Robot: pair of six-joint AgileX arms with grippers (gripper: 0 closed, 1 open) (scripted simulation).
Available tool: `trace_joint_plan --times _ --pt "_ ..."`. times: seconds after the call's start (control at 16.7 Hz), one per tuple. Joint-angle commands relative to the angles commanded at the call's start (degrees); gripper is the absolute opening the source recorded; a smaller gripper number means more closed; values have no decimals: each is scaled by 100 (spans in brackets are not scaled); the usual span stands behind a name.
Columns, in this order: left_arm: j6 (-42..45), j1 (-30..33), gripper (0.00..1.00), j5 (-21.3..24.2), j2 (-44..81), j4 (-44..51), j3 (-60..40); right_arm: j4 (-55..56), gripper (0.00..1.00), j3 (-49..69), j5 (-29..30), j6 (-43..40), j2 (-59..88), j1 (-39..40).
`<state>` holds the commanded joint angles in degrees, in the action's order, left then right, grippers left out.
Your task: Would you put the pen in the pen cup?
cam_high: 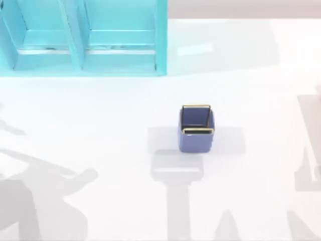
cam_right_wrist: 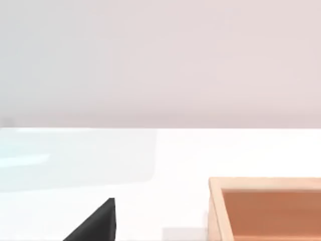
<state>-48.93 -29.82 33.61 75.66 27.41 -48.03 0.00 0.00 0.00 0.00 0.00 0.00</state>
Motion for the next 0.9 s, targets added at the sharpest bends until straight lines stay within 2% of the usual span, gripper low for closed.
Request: trace_joint_plan --times 0.24,0.6,0.72,0.9 --pt "342 -335 0 191 -724 828 285 0 100 0 0 0 0 0" --pt "380 -342 0 213 -734 884 320 0 100 0 0 0 0 0" --pt "371 -190 0 41 -598 908 300 0 100 0 0 0 0 0" --pt "360 423 0 -664 -104 956 171 0 100 0 0 0 0 0"
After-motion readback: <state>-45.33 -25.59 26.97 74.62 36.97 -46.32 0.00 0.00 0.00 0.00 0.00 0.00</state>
